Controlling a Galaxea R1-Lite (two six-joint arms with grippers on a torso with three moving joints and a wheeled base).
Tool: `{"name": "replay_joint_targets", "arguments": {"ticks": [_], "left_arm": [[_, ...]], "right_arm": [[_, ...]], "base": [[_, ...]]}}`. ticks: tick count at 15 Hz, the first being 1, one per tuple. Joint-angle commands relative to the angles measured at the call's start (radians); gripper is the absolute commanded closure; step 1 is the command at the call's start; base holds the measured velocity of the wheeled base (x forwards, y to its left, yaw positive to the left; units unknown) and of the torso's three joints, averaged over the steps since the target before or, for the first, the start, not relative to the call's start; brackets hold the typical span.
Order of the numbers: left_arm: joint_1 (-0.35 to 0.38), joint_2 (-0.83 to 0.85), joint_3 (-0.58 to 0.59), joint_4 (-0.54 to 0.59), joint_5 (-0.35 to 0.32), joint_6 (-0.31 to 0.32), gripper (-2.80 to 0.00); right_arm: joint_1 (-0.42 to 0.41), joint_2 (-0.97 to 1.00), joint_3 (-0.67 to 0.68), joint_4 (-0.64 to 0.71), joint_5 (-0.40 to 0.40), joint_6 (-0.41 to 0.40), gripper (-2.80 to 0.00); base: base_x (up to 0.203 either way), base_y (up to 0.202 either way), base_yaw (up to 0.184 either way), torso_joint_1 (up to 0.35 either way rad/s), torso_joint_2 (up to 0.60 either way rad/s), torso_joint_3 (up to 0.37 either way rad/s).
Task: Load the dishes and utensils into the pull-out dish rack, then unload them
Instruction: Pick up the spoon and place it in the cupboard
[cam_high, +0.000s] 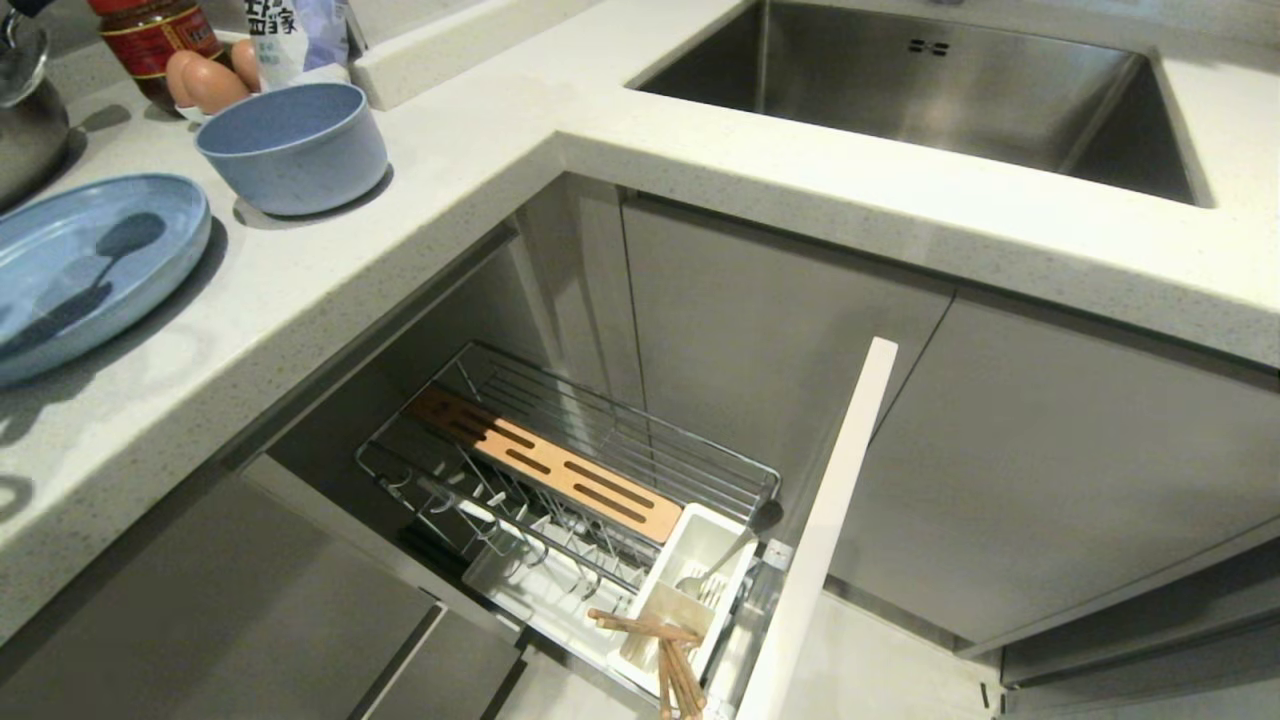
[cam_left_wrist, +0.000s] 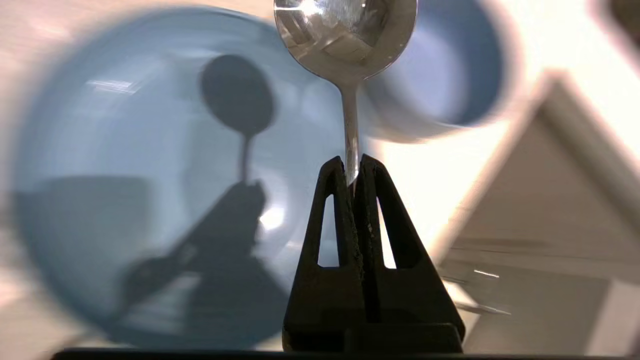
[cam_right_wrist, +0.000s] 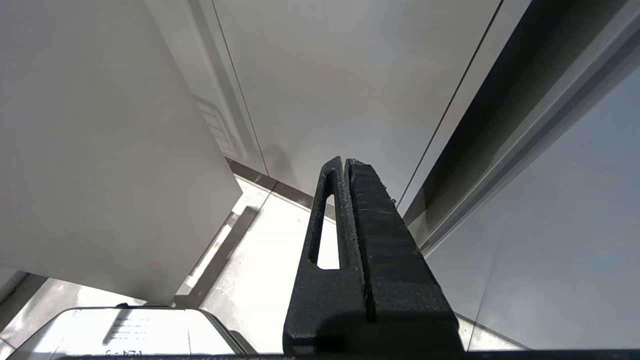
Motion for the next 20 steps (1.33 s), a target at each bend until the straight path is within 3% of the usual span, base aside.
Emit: {"name": "replay_joint_targets", "arguments": {"ticks": [1,6,10,14,17,20], "left_arm": [[-0.118,-0.017,-0.007,0.007,-0.001,-0.073,0.00],[-0.495,0.000,0.026,0.116,-0.008,-0.142,0.00],[-0.729,0.095,0.106,0.136,-0.007,-0.218,0.00],[-0.880,0.203,0.156,0.139,0.001,-0.301,0.00],[-0.942,0.287,0.170,0.139,0.011,-0.362,0.00],[-1.004,0.368,0.178,0.141,0.063,-0.428,0.00]], "right_arm": [[0.000,0.000,0.000,0.000,0.000,0.000,0.00],[0.000,0.000,0.000,0.000,0.000,0.000,0.00],[0.000,0.000,0.000,0.000,0.000,0.000,0.00],[0.000,0.000,0.000,0.000,0.000,0.000,0.00],[0.000,0.000,0.000,0.000,0.000,0.000,0.00],[0.000,0.000,0.000,0.000,0.000,0.000,0.00]], "base": [[0.000,0.000,0.000,0.000,0.00,0.000],[0.000,0.000,0.000,0.000,0.00,0.000],[0.000,0.000,0.000,0.000,0.00,0.000],[0.000,0.000,0.000,0.000,0.00,0.000],[0.000,0.000,0.000,0.000,0.00,0.000],[0.000,0.000,0.000,0.000,0.00,0.000]]}}
